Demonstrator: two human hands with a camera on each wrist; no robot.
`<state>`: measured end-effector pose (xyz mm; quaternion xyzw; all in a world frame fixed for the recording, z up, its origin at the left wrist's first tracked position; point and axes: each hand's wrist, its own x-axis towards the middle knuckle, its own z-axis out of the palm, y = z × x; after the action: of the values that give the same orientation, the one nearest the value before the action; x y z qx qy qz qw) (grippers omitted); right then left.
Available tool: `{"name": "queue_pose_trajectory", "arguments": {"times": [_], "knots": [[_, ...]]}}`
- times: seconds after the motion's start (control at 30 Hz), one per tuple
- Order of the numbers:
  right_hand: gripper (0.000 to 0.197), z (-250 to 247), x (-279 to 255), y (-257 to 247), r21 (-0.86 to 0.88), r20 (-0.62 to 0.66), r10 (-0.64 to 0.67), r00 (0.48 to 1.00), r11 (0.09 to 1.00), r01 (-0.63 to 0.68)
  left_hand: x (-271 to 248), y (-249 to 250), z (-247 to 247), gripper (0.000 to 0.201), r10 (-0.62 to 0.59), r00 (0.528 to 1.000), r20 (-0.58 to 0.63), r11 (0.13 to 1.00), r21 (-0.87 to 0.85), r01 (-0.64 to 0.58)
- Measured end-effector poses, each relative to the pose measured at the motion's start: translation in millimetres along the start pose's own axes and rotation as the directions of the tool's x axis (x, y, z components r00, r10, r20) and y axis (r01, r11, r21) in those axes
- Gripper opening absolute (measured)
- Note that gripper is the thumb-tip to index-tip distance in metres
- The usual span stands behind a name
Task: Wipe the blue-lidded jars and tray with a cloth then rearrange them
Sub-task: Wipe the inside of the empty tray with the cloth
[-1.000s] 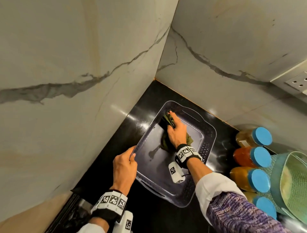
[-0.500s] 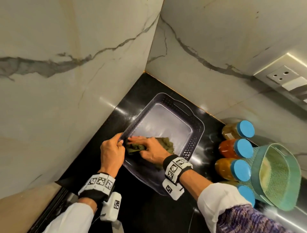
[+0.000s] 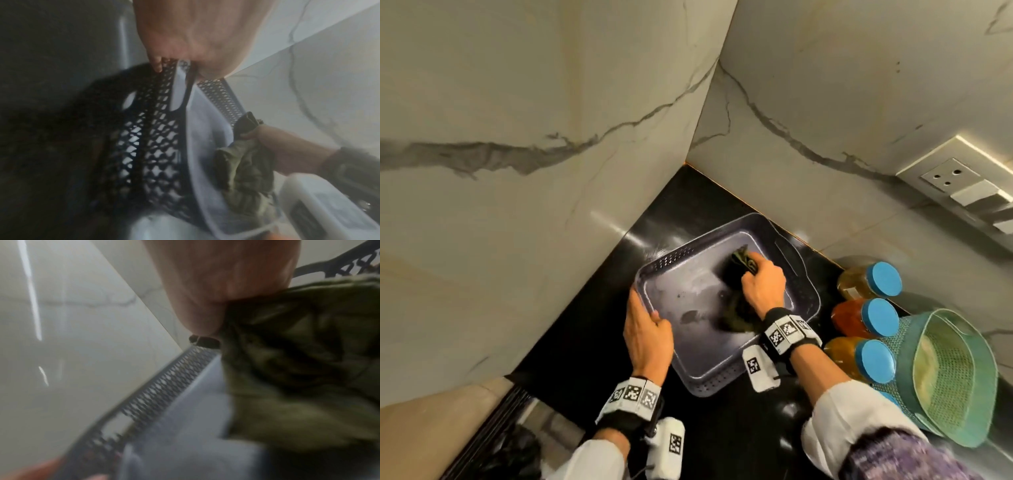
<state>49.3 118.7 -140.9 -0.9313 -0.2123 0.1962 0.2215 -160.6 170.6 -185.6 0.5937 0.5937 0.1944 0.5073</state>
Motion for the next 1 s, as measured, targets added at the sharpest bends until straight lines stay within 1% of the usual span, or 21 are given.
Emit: {"name": "queue_pose_trajectory", "arguments": {"times": [0.03, 0.1, 0.17, 0.23, 0.3, 0.33, 0.4, 0.43, 0.5, 0.53, 0.57, 0.6, 0.63, 0.67, 0.73, 0.8, 0.87, 0.9, 1.0], "knots": [[0.058, 0.5, 4.4, 5.9, -0.034, 0.007, 0.001, 1.0, 0.999, -0.001, 10.3, 0.6, -1.5, 0.07, 0.045, 0.999, 0.001, 0.999, 0.026, -0.045], [0.055, 0.7, 12.2, 10.7, -0.098, 0.021, 0.016, 1.0, 0.995, -0.014, 40.2, 8.8, -8.7, 0.066, 0.152, 0.987, 0.046, 0.981, 0.113, -0.156], [0.054, -1.7, 15.3, 9.9, -0.162, -0.013, 0.046, 0.999, 0.986, -0.048, 75.6, 20.1, -18.1, 0.064, 0.228, 0.97, 0.085, 0.951, 0.195, -0.241], [0.053, -6.9, 12.2, 7.0, -0.173, -0.095, 0.031, 0.995, 0.984, -0.048, 98.2, 30.0, -27.5, 0.065, 0.257, 0.963, 0.087, 0.937, 0.223, -0.27], [0.052, -8.1, 9.4, 6.9, -0.14, -0.162, 0.002, 0.987, 0.99, -0.025, 95.3, 33.4, -32.6, 0.068, 0.255, 0.966, 0.034, 0.947, 0.195, -0.257], [0.053, -5.0, 8.7, 9.4, -0.124, -0.177, 0.007, 0.984, 0.992, -0.03, 86.5, 31.0, -32.7, 0.072, 0.238, 0.971, 0.009, 0.956, 0.173, -0.236], [0.056, 5.4, 10.1, 14.4, -0.057, -0.172, 0.044, 0.984, 0.997, -0.054, 63.7, 19.0, -29.2, 0.076, 0.196, 0.981, 0.005, 0.97, 0.145, -0.195], [0.057, 12.5, 12.2, 16.9, 0.011, -0.159, 0.079, 0.984, 0.997, -0.078, 54.7, 11.6, -26.7, 0.077, 0.188, 0.982, 0.016, 0.973, 0.133, -0.188], [0.058, 26.2, 15.9, 16.4, 0.207, -0.112, 0.161, 0.981, 0.969, -0.136, 51.0, 2.7, -24.9, 0.076, 0.205, 0.978, 0.04, 0.968, 0.139, -0.209], [0.06, 33.6, 17.1, 16.8, 0.266, -0.088, 0.157, 0.984, 0.955, -0.129, 54.5, 1.3, -25.2, 0.076, 0.213, 0.976, 0.046, 0.964, 0.154, -0.218], [0.063, 41.7, 18.5, 16.7, 0.284, -0.061, 0.107, 0.992, 0.955, -0.086, 58.9, 1.6, -25.7, 0.075, 0.219, 0.974, 0.056, 0.96, 0.168, -0.225], [0.066, 48.9, 19.1, 18.9, 0.269, -0.031, 0.025, 0.999, 0.963, -0.016, 62.0, 3.7, -26.9, 0.075, 0.227, 0.972, 0.068, 0.955, 0.178, -0.235], [0.069, 54.8, 18.9, 22.2, 0.226, 0.01, -0.075, 0.997, 0.972, 0.071, 63.6, 5.2, -27.4, 0.076, 0.23, 0.97, 0.075, 0.953, 0.182, -0.24], [0.072, 59.9, 18.8, 26.4, 0.192, 0.06, -0.18, 0.982, 0.967, 0.166, 64.6, 6.8, -27.6, 0.077, 0.234, 0.969, 0.071, 0.952, 0.186, -0.244], [0.08, 64.2, 15.9, 28.8, 0.185, 0.18, -0.35, 0.919, 0.93, 0.318, 66.8, 5.8, -26.0, 0.079, 0.242, 0.969, 0.052, 0.95, 0.19, -0.248], [0.084, 67.1, 11.4, 29.0, 0.175, 0.267, -0.491, 0.829, 0.871, 0.46, 67.6, 4.2, -22.7, 0.08, 0.245, 0.969, 0.038, 0.949, 0.194, -0.247], [0.087, 71.3, 1.8, 24.0, 0.187, 0.36, -0.603, 0.712, 0.794, 0.578, 67.0, 3.7, -21.8, 0.08, 0.241, 0.97, 0.023, 0.952, 0.188, -0.241], [0.089, 74.9, -3.7, 21.9, 0.199, 0.41, -0.636, 0.653, 0.762, 0.617, 67.2, 3.7, -21.5, 0.079, 0.238, 0.971, 0.018, 0.953, 0.19, -0.237], [0.093, 83.8, -21.0, 9.1, 0.241, 0.559, -0.687, 0.465, 0.671, 0.701, 67.8, 6.0, -21.6, 0.08, 0.234, 0.972, 0.015, 0.951, 0.204, -0.232]]}}
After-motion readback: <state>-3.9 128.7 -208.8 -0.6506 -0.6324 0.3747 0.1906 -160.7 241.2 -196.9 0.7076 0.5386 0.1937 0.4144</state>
